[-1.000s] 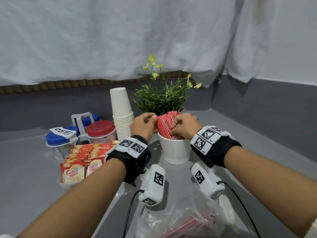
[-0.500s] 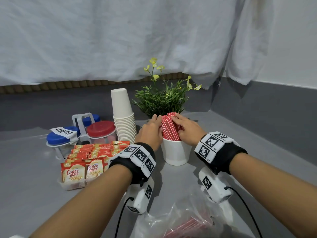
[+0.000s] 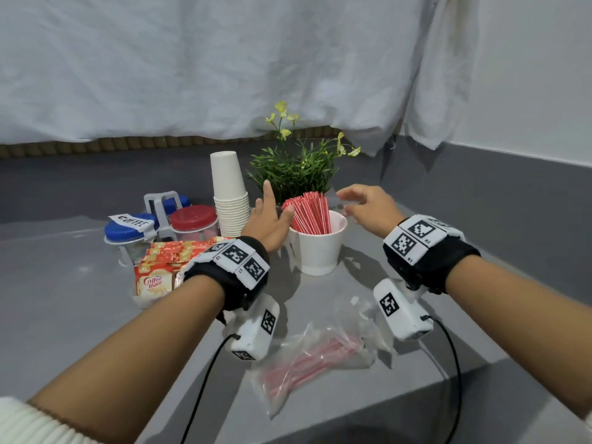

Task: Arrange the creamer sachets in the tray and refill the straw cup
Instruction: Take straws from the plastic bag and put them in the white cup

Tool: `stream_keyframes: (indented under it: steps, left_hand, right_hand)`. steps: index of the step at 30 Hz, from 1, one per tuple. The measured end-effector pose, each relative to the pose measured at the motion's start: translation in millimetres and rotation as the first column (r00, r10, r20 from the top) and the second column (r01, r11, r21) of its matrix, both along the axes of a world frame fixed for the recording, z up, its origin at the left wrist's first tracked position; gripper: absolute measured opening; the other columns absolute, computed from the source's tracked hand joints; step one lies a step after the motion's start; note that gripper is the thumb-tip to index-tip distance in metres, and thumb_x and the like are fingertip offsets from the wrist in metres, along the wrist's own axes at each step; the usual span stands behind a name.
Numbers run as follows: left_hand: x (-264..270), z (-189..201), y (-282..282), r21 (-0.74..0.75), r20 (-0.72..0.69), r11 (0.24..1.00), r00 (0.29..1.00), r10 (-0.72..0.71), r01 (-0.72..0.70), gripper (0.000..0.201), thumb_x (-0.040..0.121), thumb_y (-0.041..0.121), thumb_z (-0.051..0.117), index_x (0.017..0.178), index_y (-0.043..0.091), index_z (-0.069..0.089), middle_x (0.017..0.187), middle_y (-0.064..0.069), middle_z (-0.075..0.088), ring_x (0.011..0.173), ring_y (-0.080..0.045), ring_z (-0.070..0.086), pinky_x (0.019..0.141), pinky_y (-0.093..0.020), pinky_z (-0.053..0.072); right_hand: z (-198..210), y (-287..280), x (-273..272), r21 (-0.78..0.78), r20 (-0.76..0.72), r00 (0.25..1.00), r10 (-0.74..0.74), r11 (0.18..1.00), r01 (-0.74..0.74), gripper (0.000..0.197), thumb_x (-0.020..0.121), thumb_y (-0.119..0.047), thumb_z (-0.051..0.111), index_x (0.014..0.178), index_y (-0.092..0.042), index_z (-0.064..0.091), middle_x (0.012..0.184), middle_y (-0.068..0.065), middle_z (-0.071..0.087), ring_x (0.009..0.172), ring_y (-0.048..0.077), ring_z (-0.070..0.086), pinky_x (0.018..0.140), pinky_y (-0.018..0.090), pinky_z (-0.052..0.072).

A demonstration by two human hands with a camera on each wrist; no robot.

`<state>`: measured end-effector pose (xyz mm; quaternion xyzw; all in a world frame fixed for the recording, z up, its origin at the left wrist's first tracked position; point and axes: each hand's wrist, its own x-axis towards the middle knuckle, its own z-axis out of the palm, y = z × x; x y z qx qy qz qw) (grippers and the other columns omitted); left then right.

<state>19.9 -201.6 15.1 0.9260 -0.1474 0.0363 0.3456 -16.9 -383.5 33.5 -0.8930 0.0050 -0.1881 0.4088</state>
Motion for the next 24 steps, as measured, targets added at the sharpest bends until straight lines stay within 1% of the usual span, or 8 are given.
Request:
stream_keyframes:
  steps: [3,6,11,13,15,19,22,24]
  left_hand:
    - [-31,8,3,-0.039,-0.037,0.999,0.999,0.017,-0.018,0.065,0.099,0.041,0.028,0.148,0.016,-0.007,0.155,-0.012,0.019,0.142,-0.03,0.024,0.114,-0.036,0.02]
    - [-61,8,6,-0.065,-0.06,0.998,0.998,0.018,-0.022,0.059,0.099,0.037,0.031,0.148,0.012,0.011,0.151,-0.013,0.029,0.137,-0.03,0.033,0.108,-0.032,0.027]
    - [-103,-8,13,-0.03,-0.094,0.999,0.996,0.011,-0.014,0.041,0.097,0.028,0.041,0.13,0.004,0.044,0.133,-0.016,0.05,0.121,-0.029,0.048,0.098,-0.032,0.037]
    - [-118,-21,16,-0.02,-0.126,1.0,0.992,-0.011,0.009,0.028,0.096,0.023,0.045,0.115,0.004,0.054,0.119,-0.015,0.059,0.108,-0.027,0.055,0.09,-0.03,0.041]
    - [-132,-35,19,-0.005,-0.17,0.999,0.985,-0.034,0.034,0.017,0.095,0.019,0.047,0.104,0.008,0.056,0.109,-0.014,0.061,0.096,-0.024,0.056,0.085,-0.028,0.043]
    - [-150,-63,25,0.074,-0.195,0.996,0.98,-0.026,0.041,0.02,0.093,0.015,0.048,0.106,0.006,0.061,0.113,-0.013,0.062,0.098,-0.024,0.056,0.081,-0.025,0.041]
    - [-159,-77,28,0.129,-0.215,0.989,0.976,-0.041,0.07,0.025,0.092,0.013,0.046,0.114,0.01,0.059,0.12,-0.015,0.056,0.11,-0.028,0.053,0.096,-0.031,0.044]
    - [-164,-81,31,0.206,-0.209,0.972,0.976,-0.067,0.111,0.031,0.093,0.017,0.045,0.123,0.014,0.053,0.127,-0.014,0.046,0.119,-0.03,0.045,0.104,-0.037,0.038]
  right_hand:
    - [-7,-1,-22,0.149,-0.011,1.0,-0.004,0.989,0.006,0.015,0.087,-0.003,0.053,0.088,-0.014,0.063,0.088,0.008,0.067,0.074,0.019,0.061,0.068,0.024,0.046]
    - [-21,-1,-45,0.235,-0.071,0.997,-0.005,0.972,0.022,0.026,0.085,0.003,0.047,0.072,-0.017,0.057,0.069,0.004,0.061,0.058,0.016,0.055,0.058,0.023,0.042]
    - [-52,10,-84,0.313,-0.179,0.984,0.007,0.948,0.05,0.03,0.089,0.001,0.044,0.064,-0.011,0.054,0.062,0.006,0.055,0.036,0.003,0.049,0.047,0.019,0.043]
    - [-66,15,-97,0.29,-0.223,0.975,0.004,0.955,0.063,0.03,0.088,0.0,0.047,0.061,-0.011,0.053,0.061,0.006,0.054,0.039,0.007,0.05,0.043,0.016,0.043]
    - [-81,19,-109,0.217,-0.236,0.971,-0.029,0.973,0.082,0.033,0.087,-0.003,0.053,0.056,-0.014,0.053,0.058,0.003,0.053,0.049,0.012,0.047,0.049,0.019,0.041]
    - [-103,28,-131,0.129,-0.228,0.973,-0.029,0.99,0.06,0.019,0.083,-0.003,0.056,0.067,0.0,0.066,0.067,0.016,0.06,0.063,0.017,0.051,0.063,0.027,0.044]
    - [-103,35,-148,0.019,-0.215,0.976,0.019,1.0,-0.015,0.015,0.08,0.0,0.058,0.083,-0.004,0.072,0.075,0.001,0.063,0.067,0.011,0.055,0.057,0.015,0.041]
    - [-104,36,-155,-0.087,-0.212,0.976,0.04,0.994,-0.06,0.023,0.079,0.004,0.054,0.09,-0.007,0.072,0.082,-0.001,0.063,0.075,0.013,0.057,0.063,0.015,0.039]
